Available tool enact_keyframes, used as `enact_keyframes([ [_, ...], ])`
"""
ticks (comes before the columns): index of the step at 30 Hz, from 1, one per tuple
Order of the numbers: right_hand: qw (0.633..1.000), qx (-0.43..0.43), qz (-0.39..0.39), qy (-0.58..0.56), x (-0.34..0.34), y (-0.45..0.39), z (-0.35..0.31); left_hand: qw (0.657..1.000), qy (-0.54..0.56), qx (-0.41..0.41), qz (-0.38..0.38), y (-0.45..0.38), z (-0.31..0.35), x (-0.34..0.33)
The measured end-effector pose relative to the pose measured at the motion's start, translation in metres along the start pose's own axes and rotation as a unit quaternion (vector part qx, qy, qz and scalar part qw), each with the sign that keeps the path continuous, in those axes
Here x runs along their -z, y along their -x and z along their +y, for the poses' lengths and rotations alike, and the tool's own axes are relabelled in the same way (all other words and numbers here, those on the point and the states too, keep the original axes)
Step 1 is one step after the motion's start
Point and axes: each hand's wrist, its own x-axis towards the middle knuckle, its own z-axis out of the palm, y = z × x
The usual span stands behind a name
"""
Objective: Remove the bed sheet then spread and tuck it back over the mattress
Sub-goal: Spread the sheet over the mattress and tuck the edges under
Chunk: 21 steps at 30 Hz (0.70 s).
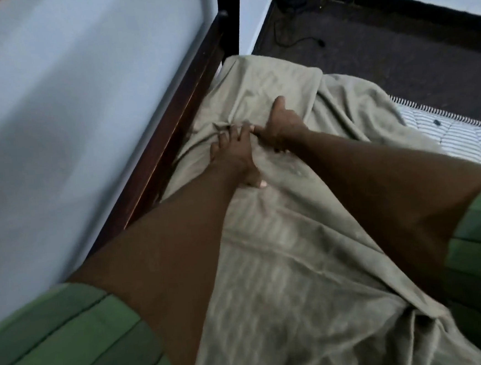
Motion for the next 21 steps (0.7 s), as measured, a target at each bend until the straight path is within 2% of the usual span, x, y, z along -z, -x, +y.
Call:
enact_keyframes([
  [5, 0.989, 0.053, 0.029, 0.132, -0.014, -0.03, -0.008, 0.996, -0.033, 0.06, 0.061, -0.021, 0.022, -0.031],
  [10, 0.985, 0.077, 0.021, 0.151, -0.014, -0.038, -0.02, 0.998, -0.025, 0.042, 0.03, -0.035, 0.009, -0.032],
  [12, 0.989, 0.097, 0.027, 0.109, -0.003, -0.045, -0.039, 0.999, -0.013, 0.036, 0.032, -0.036, 0.009, -0.026],
  [13, 0.991, 0.115, 0.042, 0.057, 0.001, -0.049, -0.052, 0.997, 0.004, 0.042, 0.068, -0.034, 0.006, -0.021],
  [16, 0.96, 0.241, 0.062, -0.129, 0.003, -0.066, -0.077, 0.952, 0.049, 0.066, 0.295, -0.027, -0.015, 0.0],
  [17, 0.953, 0.265, 0.031, -0.143, -0.005, -0.072, -0.077, 0.944, 0.024, 0.04, 0.325, -0.025, -0.025, -0.001],
  [19, 0.963, 0.249, -0.05, -0.088, -0.019, -0.073, -0.063, 0.951, -0.041, -0.045, 0.304, -0.02, -0.032, -0.019],
  [20, 0.966, 0.239, -0.065, -0.075, -0.021, -0.069, -0.052, 0.957, -0.048, -0.062, 0.279, -0.016, -0.028, -0.033],
  [21, 0.964, 0.241, -0.045, -0.102, -0.021, -0.062, -0.042, 0.966, -0.046, -0.053, 0.248, -0.013, -0.022, -0.045],
])
